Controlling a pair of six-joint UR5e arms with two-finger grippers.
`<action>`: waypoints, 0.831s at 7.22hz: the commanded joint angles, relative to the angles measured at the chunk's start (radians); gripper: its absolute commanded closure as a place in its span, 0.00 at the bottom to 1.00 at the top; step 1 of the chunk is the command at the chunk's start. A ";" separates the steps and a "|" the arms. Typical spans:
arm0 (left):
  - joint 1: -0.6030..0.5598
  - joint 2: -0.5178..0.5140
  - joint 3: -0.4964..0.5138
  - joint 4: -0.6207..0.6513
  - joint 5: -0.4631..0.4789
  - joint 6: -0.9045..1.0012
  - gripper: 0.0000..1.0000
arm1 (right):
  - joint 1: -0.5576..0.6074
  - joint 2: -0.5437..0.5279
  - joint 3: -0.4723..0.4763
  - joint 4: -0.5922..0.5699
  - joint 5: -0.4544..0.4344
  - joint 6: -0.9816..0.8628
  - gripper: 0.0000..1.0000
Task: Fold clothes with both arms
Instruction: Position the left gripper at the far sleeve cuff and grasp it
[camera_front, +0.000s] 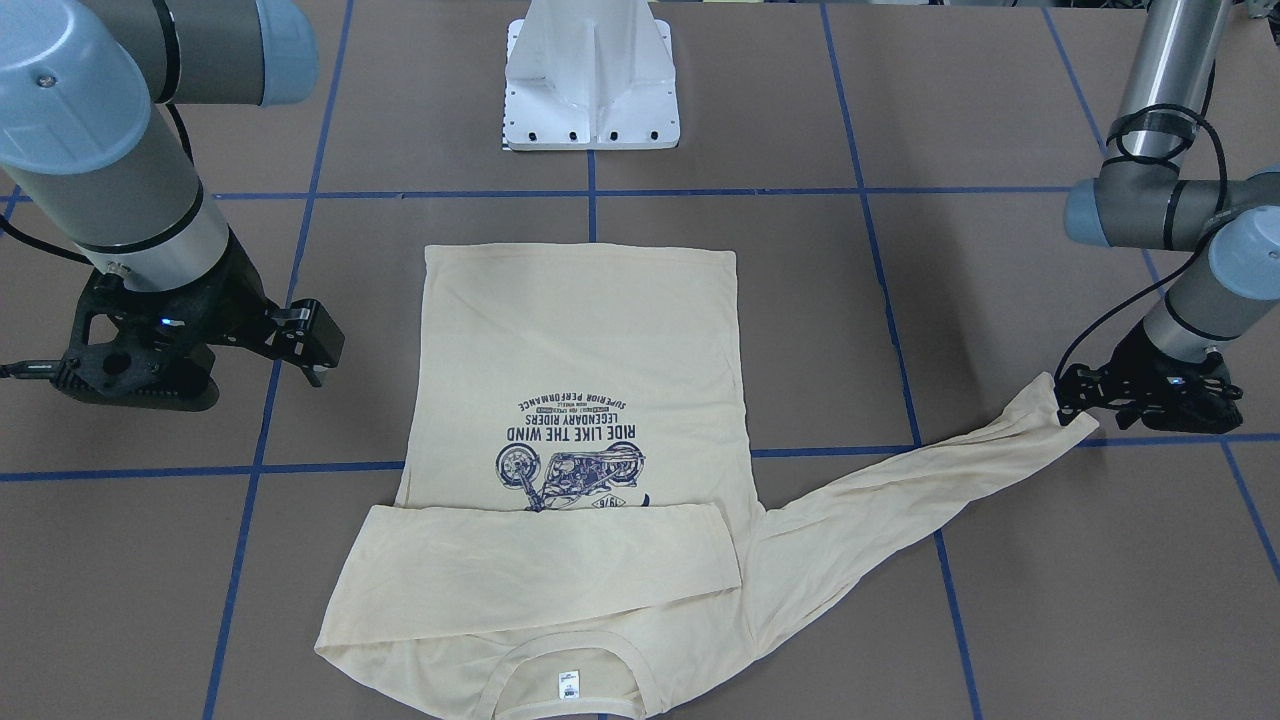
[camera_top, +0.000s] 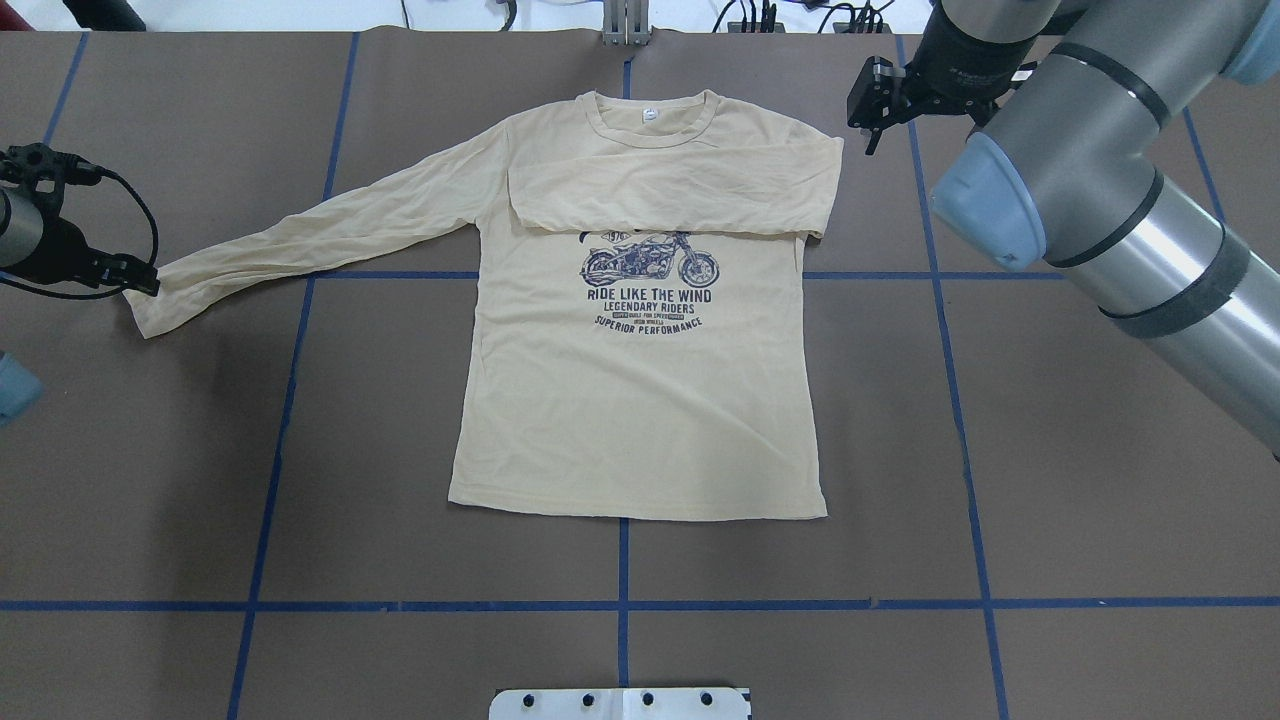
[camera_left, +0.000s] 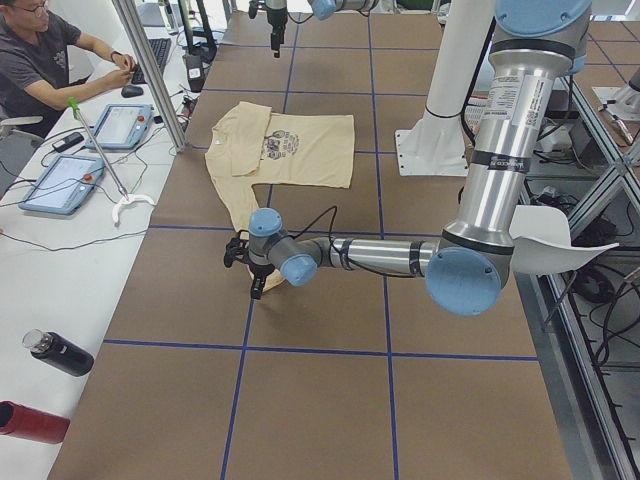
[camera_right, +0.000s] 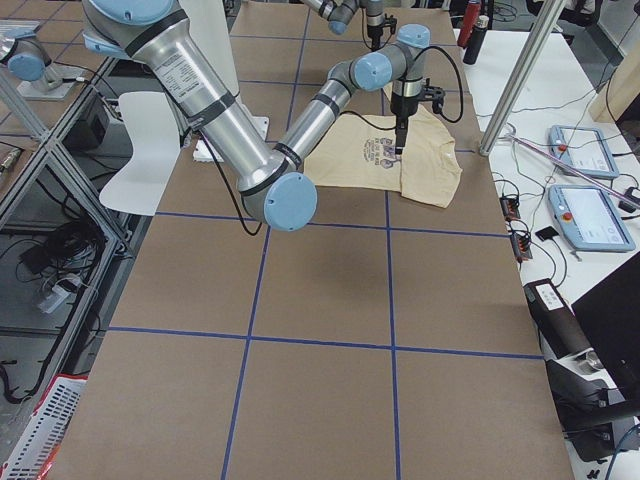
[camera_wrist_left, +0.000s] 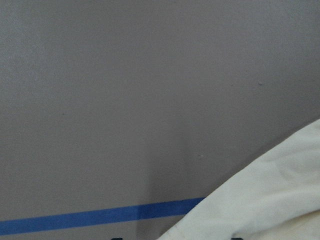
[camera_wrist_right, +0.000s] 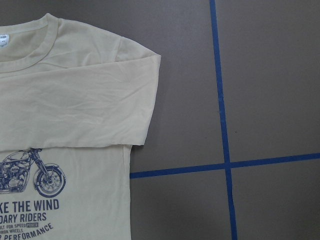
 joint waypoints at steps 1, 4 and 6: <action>0.001 -0.003 0.001 0.000 -0.002 -0.001 0.21 | 0.005 0.000 0.000 -0.002 0.000 -0.003 0.00; 0.003 -0.003 0.001 0.000 -0.008 0.001 0.35 | 0.010 0.000 0.000 -0.002 0.000 -0.005 0.00; 0.003 -0.004 0.001 0.000 -0.009 0.001 0.34 | 0.013 0.000 0.000 -0.003 0.000 -0.006 0.00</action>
